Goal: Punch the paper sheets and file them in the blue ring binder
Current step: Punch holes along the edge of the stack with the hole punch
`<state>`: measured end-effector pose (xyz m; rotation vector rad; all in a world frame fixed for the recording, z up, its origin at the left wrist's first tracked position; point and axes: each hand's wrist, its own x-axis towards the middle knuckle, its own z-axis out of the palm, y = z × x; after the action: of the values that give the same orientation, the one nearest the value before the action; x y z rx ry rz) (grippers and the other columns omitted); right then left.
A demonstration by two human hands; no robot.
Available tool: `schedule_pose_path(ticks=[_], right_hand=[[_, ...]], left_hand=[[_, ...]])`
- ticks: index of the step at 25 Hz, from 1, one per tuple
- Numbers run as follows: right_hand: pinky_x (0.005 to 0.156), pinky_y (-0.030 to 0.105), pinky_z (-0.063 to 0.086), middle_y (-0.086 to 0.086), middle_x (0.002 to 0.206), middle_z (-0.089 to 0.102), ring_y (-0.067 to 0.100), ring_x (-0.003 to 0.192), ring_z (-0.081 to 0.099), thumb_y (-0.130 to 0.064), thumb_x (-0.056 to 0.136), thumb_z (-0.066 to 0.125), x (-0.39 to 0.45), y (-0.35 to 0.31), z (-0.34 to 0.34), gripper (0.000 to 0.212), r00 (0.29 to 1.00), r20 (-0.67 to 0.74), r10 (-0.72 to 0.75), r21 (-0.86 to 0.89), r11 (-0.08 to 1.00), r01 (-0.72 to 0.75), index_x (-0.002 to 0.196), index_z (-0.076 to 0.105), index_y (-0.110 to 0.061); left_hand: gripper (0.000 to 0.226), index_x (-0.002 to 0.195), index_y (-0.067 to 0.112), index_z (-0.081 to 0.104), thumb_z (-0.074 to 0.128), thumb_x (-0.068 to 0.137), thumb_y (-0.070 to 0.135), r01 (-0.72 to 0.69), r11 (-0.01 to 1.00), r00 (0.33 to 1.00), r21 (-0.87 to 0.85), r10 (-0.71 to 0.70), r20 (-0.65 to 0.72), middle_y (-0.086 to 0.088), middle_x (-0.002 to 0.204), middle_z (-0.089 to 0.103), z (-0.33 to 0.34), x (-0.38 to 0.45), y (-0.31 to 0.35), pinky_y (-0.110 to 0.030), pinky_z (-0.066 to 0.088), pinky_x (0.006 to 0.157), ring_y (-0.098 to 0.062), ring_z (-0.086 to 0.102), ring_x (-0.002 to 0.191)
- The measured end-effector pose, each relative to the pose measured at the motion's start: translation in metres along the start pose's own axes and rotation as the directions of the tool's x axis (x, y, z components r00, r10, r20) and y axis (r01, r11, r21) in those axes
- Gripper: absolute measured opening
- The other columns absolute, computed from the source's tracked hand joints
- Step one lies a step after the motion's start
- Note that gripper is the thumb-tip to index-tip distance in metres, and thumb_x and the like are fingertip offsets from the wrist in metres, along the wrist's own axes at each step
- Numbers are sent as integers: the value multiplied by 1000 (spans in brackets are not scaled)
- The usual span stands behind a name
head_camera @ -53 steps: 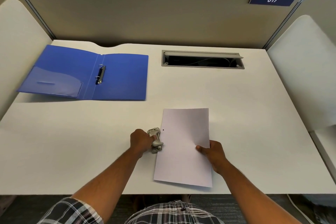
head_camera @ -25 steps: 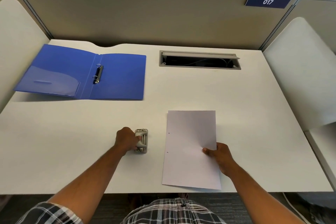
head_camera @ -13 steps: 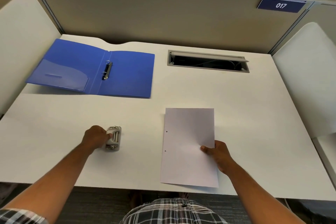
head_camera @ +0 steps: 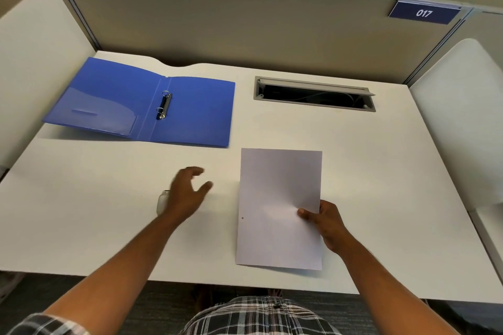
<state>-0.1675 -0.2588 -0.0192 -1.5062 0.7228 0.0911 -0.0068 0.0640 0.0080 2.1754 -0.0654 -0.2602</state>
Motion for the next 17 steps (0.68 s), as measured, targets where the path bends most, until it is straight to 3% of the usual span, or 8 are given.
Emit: schedule_pose_path(ticks=[2,3,5,8,10,13,15,17], right_hand=[[76,39,62,12,103,79,32,93,75,-8,82,82,-2,-12,5,27,998,25,-53,5,999,53,108,75,-8],[80,43,62,12,104,79,34,95,75,-8,82,81,-3,-18,8,28,996,29,-81,10,997,81,109,74,-8],[85,47,62,11,105,79,34,97,75,-7,83,81,-4,-33,11,29,990,9,-140,19,990,140,111,74,-8],[81,37,62,4,101,80,24,91,76,-9,85,80,-10,-55,15,23,963,-108,-246,0,969,247,107,74,-11],[75,27,61,0,97,79,15,85,74,-11,87,78,-14,-67,17,17,921,-202,-333,-49,943,330,103,74,-15],[69,18,57,-4,90,76,9,78,70,-16,89,77,-18,-76,21,12,857,-292,-425,-110,905,411,92,71,-25],[69,21,56,-6,88,75,11,78,70,-17,89,77,-19,-73,25,15,842,-324,-432,-132,901,412,88,68,-29],[74,27,57,-5,91,75,14,84,71,-16,89,76,-17,-60,29,14,862,-318,-394,-140,919,368,91,68,-28]], left_hand=[[58,136,16,48,75,85,23,200,915,950,-351,-92,299,1,133,56,21,-4,30,-36,43,106,-16,52,123],[63,141,16,42,73,87,23,292,855,909,-430,-108,402,2,136,55,31,-4,40,-38,42,108,-17,53,125],[53,139,15,45,67,92,20,316,822,883,-474,-72,465,-2,131,62,44,-2,56,-41,47,104,-24,60,121],[29,126,15,58,56,98,13,124,876,954,-467,24,298,-1,117,70,51,-5,78,-38,56,91,-25,67,109],[29,127,16,57,53,99,12,-10,889,978,-458,103,179,5,115,69,50,-9,95,-28,56,86,-12,67,104],[31,129,16,54,53,99,9,-197,856,969,-478,243,36,11,115,66,48,-18,112,-17,51,90,4,63,105],[30,129,17,53,53,99,10,-243,838,959,-488,282,7,5,119,66,53,-23,105,-19,50,96,-3,62,111],[31,130,16,52,54,99,12,-198,855,971,-479,237,23,0,121,65,62,-27,88,-28,50,98,-12,61,114]])
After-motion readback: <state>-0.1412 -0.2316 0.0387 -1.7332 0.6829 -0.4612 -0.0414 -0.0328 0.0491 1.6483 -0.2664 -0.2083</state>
